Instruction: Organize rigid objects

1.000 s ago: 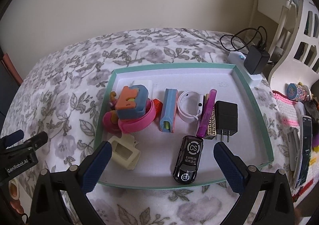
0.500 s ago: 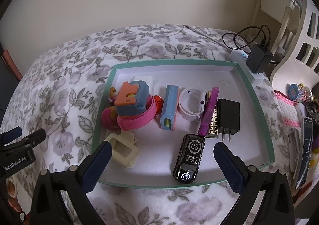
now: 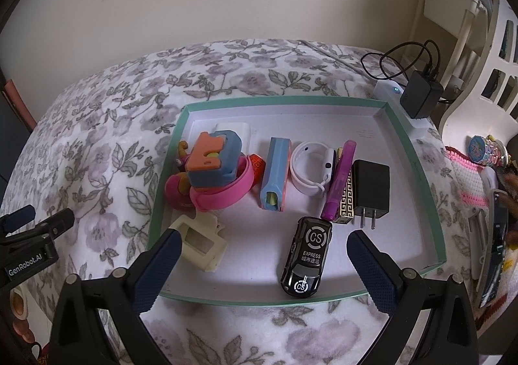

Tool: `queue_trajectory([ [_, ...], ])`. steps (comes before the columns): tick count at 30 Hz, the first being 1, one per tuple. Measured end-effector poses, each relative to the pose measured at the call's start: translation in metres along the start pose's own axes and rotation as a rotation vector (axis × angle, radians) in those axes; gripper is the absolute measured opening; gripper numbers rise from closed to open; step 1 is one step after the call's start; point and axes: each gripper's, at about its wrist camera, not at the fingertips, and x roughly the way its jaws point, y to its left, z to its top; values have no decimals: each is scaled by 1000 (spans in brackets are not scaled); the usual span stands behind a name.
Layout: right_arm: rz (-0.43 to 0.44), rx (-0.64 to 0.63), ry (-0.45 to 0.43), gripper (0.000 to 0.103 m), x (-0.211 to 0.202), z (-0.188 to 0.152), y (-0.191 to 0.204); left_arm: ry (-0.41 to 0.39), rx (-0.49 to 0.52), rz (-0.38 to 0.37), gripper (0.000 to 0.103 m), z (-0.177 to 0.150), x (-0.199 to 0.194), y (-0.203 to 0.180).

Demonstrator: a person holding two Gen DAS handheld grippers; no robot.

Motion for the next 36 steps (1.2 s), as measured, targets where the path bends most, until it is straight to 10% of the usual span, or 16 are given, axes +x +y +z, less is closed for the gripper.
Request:
queue_trajectory([
  [36, 0, 1, 6, 103, 2, -2, -1, 3, 2, 5, 86, 1, 0, 0],
])
